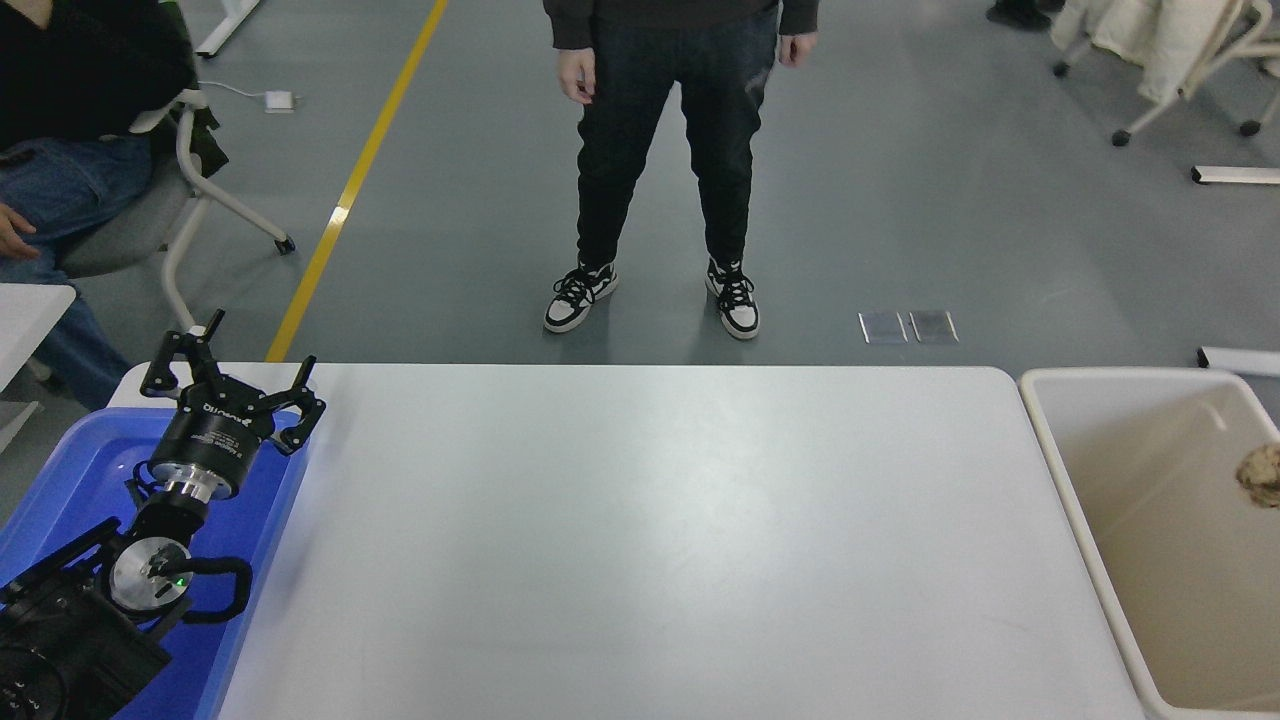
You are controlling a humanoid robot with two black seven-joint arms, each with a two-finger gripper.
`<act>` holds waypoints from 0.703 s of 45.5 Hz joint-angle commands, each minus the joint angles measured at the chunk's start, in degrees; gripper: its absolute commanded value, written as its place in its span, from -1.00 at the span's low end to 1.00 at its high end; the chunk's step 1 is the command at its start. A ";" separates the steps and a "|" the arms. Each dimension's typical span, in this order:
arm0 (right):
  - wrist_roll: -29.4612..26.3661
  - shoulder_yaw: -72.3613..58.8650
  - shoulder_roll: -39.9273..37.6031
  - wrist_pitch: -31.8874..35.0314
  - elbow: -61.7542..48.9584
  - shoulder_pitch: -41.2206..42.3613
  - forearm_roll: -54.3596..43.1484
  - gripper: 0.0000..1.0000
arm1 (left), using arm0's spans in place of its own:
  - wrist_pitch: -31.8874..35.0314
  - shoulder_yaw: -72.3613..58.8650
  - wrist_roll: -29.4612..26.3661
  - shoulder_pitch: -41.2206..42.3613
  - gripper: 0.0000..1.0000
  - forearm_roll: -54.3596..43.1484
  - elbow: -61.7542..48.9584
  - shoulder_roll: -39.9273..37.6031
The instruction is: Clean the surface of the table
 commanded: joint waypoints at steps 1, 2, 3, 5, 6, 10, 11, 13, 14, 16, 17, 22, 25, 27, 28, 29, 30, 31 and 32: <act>-2.49 2.23 7.01 2.43 -9.41 -2.03 0.82 -1.00 | 0.00 0.00 0.00 0.00 1.00 0.00 0.00 -0.06; -2.66 2.23 7.19 2.34 -9.50 -2.03 0.82 -1.00 | 0.00 0.00 0.00 0.00 1.00 0.00 0.00 0.02; -2.84 2.32 7.28 2.25 -9.50 -2.03 0.82 -1.00 | 0.00 0.00 0.00 0.00 1.00 0.00 0.00 0.02; -3.10 2.58 7.63 2.16 -9.50 -2.12 0.82 -1.00 | 0.00 0.00 0.00 0.00 1.00 0.00 0.00 0.02; -3.19 2.58 7.72 2.16 -9.50 -2.12 0.82 -1.00 | 0.00 0.00 0.00 0.00 1.00 0.00 0.00 0.02; -3.72 2.67 8.16 1.90 -9.50 -2.47 0.82 -1.00 | 0.00 0.00 0.00 0.00 1.00 0.00 0.00 0.02; -3.89 2.67 8.25 1.81 -9.50 -2.56 0.82 -1.00 | 0.00 0.00 0.00 0.00 1.00 0.00 0.00 0.02; -4.33 2.76 8.42 1.72 -9.50 -2.56 0.82 -1.00 | 0.00 0.00 0.00 0.00 1.00 0.00 0.00 -0.06; -4.51 2.93 8.51 1.64 -9.59 -2.56 0.82 -1.00 | 0.00 0.00 0.00 0.00 1.00 0.00 0.00 0.02; -4.86 3.19 8.68 1.55 -10.20 -2.56 0.82 -1.00 | 0.00 0.00 0.00 0.00 1.00 0.00 0.00 -0.06; -5.12 3.28 8.77 1.55 -10.55 -2.56 0.82 -1.00 | 0.00 0.00 0.00 0.00 1.00 0.00 0.00 0.02; -6.71 3.63 9.30 1.55 -12.22 -2.65 0.82 -0.27 | 0.00 0.00 0.00 0.00 1.00 0.00 0.00 0.02; -7.15 3.72 9.30 1.37 -12.40 -2.65 0.82 0.44 | 0.00 0.00 0.00 0.00 1.00 0.00 0.00 0.02; -7.24 3.81 9.30 0.76 -12.40 -2.65 0.82 0.72 | 0.00 0.00 0.00 0.00 1.00 0.00 0.00 -0.06; -7.24 3.81 9.30 0.15 -12.40 -2.65 0.82 0.84 | 0.00 0.00 0.00 0.00 1.00 0.00 0.00 0.02; -7.24 3.81 9.30 -0.21 -12.40 -2.65 0.82 0.99 | 0.00 0.00 0.00 0.00 1.00 0.00 0.00 0.02; -7.24 3.81 9.30 -0.56 -12.32 -2.65 0.91 1.00 | 0.00 0.00 0.00 0.00 1.00 0.00 0.00 0.02; -7.24 3.81 9.30 -0.65 -12.31 -2.56 0.91 1.00 | 0.00 0.00 0.00 0.00 1.00 0.00 0.00 0.02; -7.24 3.81 9.30 -0.65 -12.31 -2.47 0.82 1.00 | 0.00 0.00 0.00 0.00 1.00 0.00 0.00 0.02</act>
